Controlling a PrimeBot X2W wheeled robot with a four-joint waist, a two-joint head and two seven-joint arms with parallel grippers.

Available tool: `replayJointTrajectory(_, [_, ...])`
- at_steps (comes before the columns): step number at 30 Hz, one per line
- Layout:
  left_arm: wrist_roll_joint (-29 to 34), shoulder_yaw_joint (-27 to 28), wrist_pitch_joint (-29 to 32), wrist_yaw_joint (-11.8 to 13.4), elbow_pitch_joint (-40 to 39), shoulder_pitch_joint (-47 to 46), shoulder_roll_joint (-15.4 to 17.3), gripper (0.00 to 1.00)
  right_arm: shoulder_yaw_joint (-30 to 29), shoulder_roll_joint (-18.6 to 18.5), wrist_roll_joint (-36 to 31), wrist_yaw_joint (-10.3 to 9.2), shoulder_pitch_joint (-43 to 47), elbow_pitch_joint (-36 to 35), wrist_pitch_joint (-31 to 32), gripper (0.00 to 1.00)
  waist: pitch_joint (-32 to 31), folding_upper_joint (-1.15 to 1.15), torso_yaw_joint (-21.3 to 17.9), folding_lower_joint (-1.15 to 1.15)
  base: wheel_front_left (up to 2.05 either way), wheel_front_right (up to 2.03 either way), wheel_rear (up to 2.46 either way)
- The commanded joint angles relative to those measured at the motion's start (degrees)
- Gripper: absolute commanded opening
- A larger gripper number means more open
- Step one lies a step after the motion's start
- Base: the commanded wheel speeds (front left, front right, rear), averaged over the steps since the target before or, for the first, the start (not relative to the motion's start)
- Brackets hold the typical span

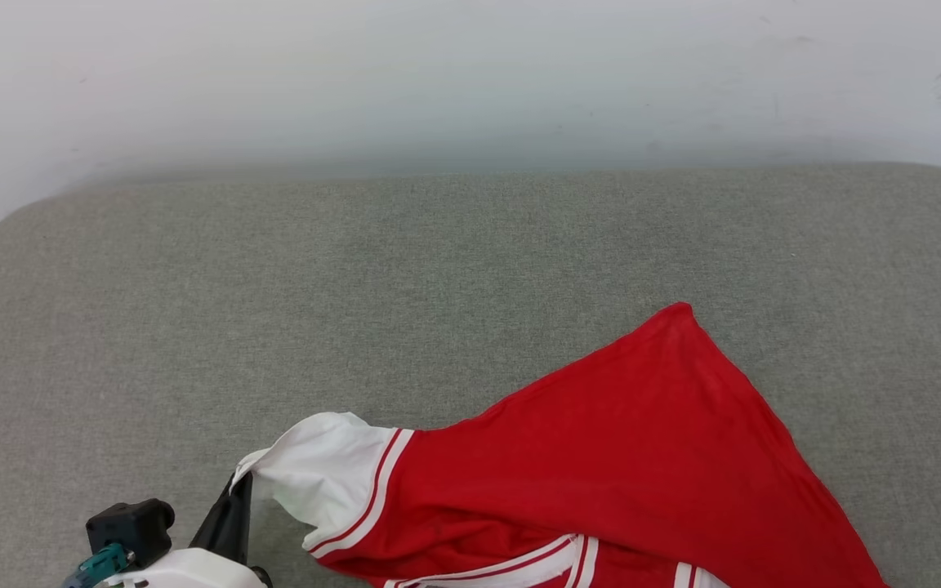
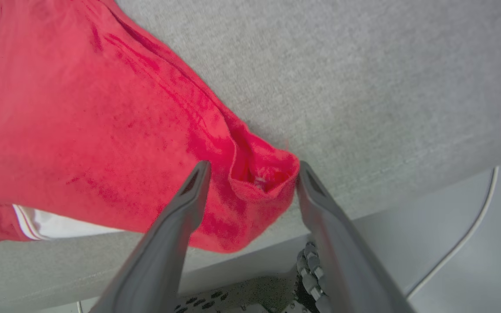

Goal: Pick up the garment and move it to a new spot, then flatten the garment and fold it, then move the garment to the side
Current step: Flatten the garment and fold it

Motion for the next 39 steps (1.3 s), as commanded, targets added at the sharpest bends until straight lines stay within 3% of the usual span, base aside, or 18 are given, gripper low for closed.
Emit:
replayJointTrajectory(1, [0.1, -0.1, 0.0, 0.2, -0.1, 0.0, 0.1, 0.00, 0.3, 0.0, 0.0, -0.04, -1.3, -0.1, -1.5, 1.00, 0.0, 0.00, 0.0, 0.01, 0.00, 0.00, 0.00])
replayJointTrajectory(9, [0.4, -0.6, -0.2, -0.1, -0.2, -1.9, 0.2, 0.00, 1.5, 0.0, -3.7, -0.04, -8.6, -0.1, -23.2, 1.00, 1.0, 0.00, 0.4, 0.01, 0.00, 0.00, 0.00])
replayJointTrajectory(15, [0.5, -1.0, -1.2, -0.4, -0.7, -4.3, -0.5, 0.00, 6.4, -2.7, -4.8, -0.03, -16.8, 3.4, -30.1, 1.00, 3.5, 0.00, 1.3, 0.01, 0.00, 0.00, 0.00])
replayJointTrajectory(20, [1.1, -1.7, -2.4, -0.7, -1.1, -7.0, -1.3, 0.00, 12.3, -7.8, -4.6, -0.03, -24.7, 8.2, -25.4, 1.00, 6.5, 0.00, 2.5, 0.01, 0.00, 0.00, 0.00])
replayJointTrajectory(26, [2.0, -3.1, -3.3, -1.5, -1.8, -10.9, -2.1, 0.00, 19.8, -16.2, -1.6, -0.04, -35.3, 13.2, -9.8, 1.00, 11.2, 0.00, 4.6, 0.01, 0.00, 0.00, 0.00])
replayJointTrajectory(31, [2.5, -4.1, -4.4, -2.1, -2.1, -13.4, -2.7, 0.00, 26.6, -20.5, 0.4, -0.04, -43.0, 15.6, 1.2, 1.00, 14.4, 0.00, 6.2, 0.01, 0.00, 0.00, 0.00])
replayJointTrajectory(39, [3.3, -4.9, -5.6, -2.4, -2.6, -15.8, -3.2, 0.00, 37.1, -23.5, 3.3, -0.04, -50.6, 20.7, 4.9, 1.00, 18.3, 0.00, 7.8, 0.01, 0.00, 0.00, 0.00])
